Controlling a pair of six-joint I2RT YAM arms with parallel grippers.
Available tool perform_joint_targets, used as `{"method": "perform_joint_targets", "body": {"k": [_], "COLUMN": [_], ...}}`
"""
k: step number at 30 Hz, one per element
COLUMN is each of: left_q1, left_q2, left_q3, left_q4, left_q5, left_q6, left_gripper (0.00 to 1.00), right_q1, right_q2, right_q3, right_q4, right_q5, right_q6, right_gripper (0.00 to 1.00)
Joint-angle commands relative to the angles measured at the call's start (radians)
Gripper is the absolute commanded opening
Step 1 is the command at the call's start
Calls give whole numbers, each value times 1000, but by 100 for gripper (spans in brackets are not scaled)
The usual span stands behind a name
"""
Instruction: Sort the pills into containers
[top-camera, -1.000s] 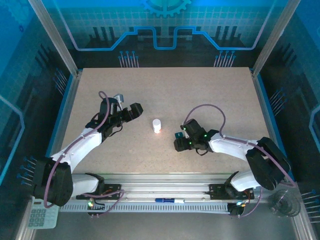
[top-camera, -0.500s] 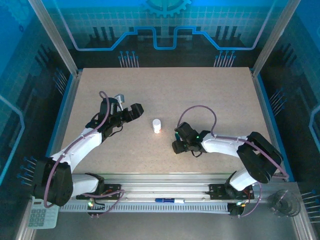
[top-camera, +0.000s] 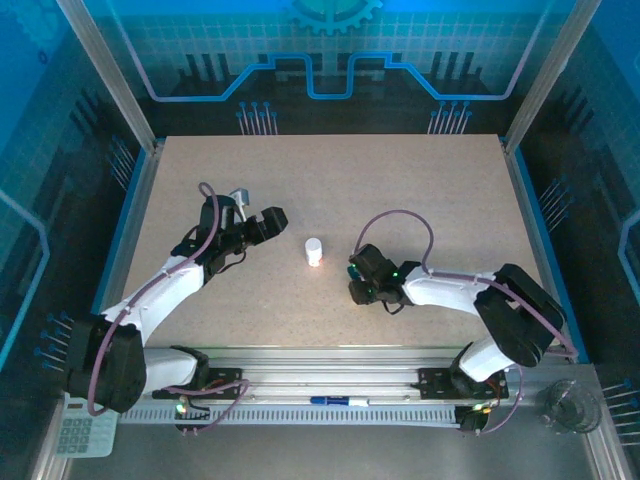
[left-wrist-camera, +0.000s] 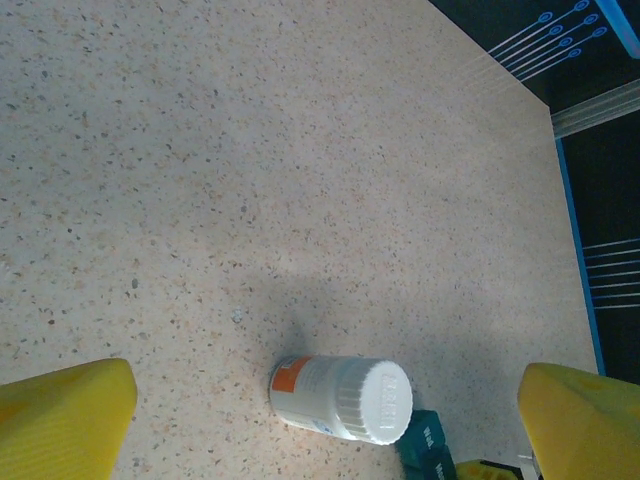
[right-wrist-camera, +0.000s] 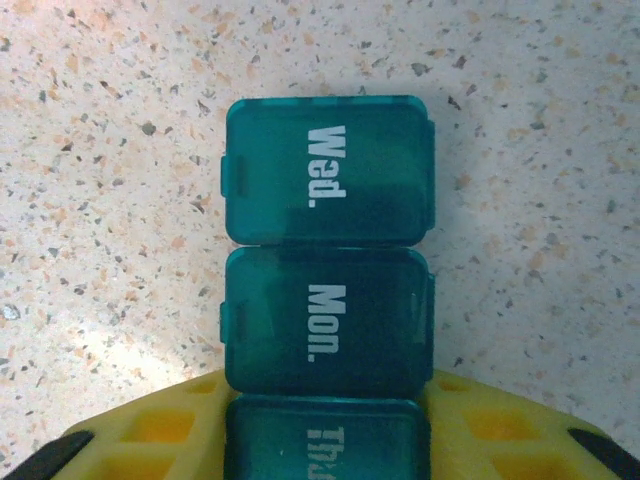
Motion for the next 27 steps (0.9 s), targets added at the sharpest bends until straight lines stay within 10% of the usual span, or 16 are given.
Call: {"method": "perform_joint_targets", "body": {"k": [1, 15, 27], "left_q1": [-6, -109, -268], "left_q2": [-20, -27, 45], "left_q3": [27, 133, 170], "left_q4": [6, 134, 244], "left_q5": [38, 216, 219], "left_q6": [-53, -215, -286], "left_gripper": [99, 99, 99], "right_q1": [-26, -222, -240], "right_q2": [-86, -346, -263], "right_q3": [-17, 10, 74], "right_q4": [4, 135, 211], "right_q5": [-5, -395, -461], "right_q6": [0, -82, 17], "right_gripper": [38, 38, 36]}}
